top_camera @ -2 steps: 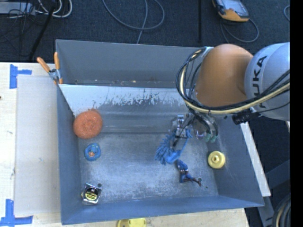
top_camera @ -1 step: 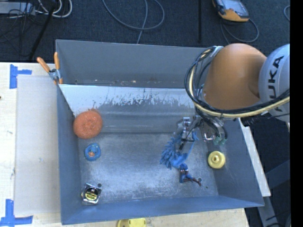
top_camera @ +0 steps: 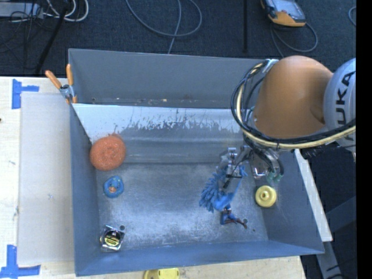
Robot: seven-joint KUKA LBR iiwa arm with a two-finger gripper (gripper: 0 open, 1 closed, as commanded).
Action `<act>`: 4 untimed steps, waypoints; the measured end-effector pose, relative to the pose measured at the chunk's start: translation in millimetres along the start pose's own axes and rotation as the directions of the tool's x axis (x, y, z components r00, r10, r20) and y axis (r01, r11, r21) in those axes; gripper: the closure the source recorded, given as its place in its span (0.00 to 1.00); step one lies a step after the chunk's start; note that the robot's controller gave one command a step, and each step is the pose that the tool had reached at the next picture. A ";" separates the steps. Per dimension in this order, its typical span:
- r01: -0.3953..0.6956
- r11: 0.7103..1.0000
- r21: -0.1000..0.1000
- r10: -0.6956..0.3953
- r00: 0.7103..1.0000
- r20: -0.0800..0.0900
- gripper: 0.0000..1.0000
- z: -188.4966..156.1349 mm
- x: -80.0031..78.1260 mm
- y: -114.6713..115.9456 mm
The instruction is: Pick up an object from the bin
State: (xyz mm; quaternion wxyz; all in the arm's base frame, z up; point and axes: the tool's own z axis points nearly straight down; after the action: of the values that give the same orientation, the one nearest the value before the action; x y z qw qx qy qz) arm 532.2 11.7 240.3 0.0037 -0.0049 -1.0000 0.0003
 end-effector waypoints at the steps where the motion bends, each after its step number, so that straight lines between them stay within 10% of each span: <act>1: 0.013 1.000 0.000 -0.013 1.000 0.002 0.00 -15.7 5.7 4.6; 2: 0.216 0.976 0.001 -0.216 0.976 0.010 0.00 -16.9 -21.4 6.3; 4: 0.118 0.993 0.001 -0.118 0.993 0.013 0.00 45.5 -2.6 14.1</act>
Offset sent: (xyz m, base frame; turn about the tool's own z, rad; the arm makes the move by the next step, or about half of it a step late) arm 0.0000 0.0000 0.0000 0.0000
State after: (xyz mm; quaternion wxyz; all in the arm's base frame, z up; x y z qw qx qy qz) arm 534.6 25.7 194.7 -0.0030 0.0541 -0.9985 0.0002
